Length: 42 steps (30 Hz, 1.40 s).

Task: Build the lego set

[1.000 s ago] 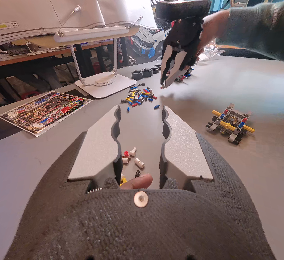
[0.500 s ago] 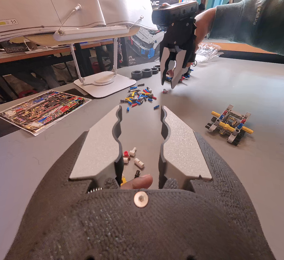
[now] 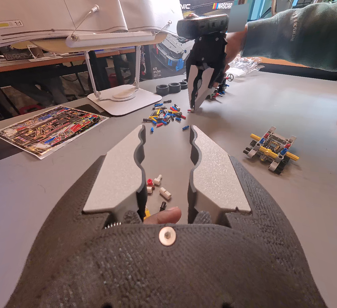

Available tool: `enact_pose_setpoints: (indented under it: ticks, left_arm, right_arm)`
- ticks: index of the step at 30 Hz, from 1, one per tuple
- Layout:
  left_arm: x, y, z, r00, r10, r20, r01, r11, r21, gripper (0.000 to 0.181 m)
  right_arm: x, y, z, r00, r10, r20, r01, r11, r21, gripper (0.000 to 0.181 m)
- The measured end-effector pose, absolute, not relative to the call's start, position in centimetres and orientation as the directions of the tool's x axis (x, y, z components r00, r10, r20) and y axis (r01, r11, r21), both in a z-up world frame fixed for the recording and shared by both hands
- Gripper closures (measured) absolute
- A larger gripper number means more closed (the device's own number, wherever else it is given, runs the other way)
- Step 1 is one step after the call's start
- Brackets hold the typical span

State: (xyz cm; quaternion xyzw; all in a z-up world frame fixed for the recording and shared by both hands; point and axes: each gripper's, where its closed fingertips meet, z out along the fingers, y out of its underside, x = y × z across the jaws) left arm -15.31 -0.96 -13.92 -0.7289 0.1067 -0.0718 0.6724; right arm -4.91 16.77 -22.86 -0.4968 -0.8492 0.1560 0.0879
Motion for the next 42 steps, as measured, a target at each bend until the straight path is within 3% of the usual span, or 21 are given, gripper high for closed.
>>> enact_pose_setpoints:
  ticks: [6, 9, 12, 14, 25, 29, 33, 37, 42]
  left_arm:
    - [-15.3, -0.9, -14.0, 0.966, -0.254, -0.038, -0.06, -0.077, -0.995, 0.136]
    - [-15.3, -0.9, -14.0, 0.967, -0.253, -0.032, -0.053, -0.079, -0.995, 0.136]
    - [-15.4, -0.9, -14.0, 0.968, -0.251, -0.025, -0.047, -0.079, -0.996, 0.137]
    - [-15.5, -0.9, -14.0, 0.968, -0.25, -0.021, -0.042, -0.08, -0.996, 0.138]
    - [-15.5, -0.9, -14.0, 0.968, -0.25, -0.021, -0.042, -0.081, -0.996, 0.139]
    - [-15.5, -0.9, -13.9, 0.968, -0.25, -0.022, -0.043, -0.078, -0.996, 0.139]
    - [-15.3, -1.0, -13.9, 0.967, -0.254, -0.031, -0.052, -0.075, -0.996, 0.139]
    - [-14.7, -1.0, -14.0, 0.96, -0.269, -0.076, -0.098, -0.071, -0.993, 0.139]
    - [-14.6, -1.0, -14.0, 0.962, -0.255, -0.094, -0.114, -0.066, -0.991, 0.134]
  right_arm:
    - [-6.1, 16.3, -21.9, -0.333, 0.928, -0.166, 0.858, 0.225, -0.461, 0.174]
    - [-6.5, 16.3, -21.5, -0.212, 0.936, -0.281, 0.888, 0.064, -0.456, 0.174]
    - [-8.5, 14.3, -19.0, -0.044, 0.796, -0.604, 0.84, -0.298, -0.454, 0.174]
    - [-9.9, 14.4, -17.9, 0.032, 0.721, -0.692, 0.765, -0.463, -0.447, 0.174]
    - [-9.6, 11.2, -16.1, -0.022, 0.565, -0.825, 0.664, -0.609, -0.434, 0.173]
    - [-7.6, 10.1, -14.3, -0.122, 0.668, -0.734, 0.608, -0.534, -0.587, 0.173]
    - [-2.4, 7.6, -15.5, -0.209, 0.856, -0.473, 0.665, -0.23, -0.711, 0.173]
    - [4.6, 5.3, -19.4, -0.302, 0.932, -0.202, 0.772, 0.115, -0.625, 0.173]
    - [8.4, 4.4, -22.8, -0.29, 0.957, -0.027, 0.838, 0.24, -0.49, 0.173]
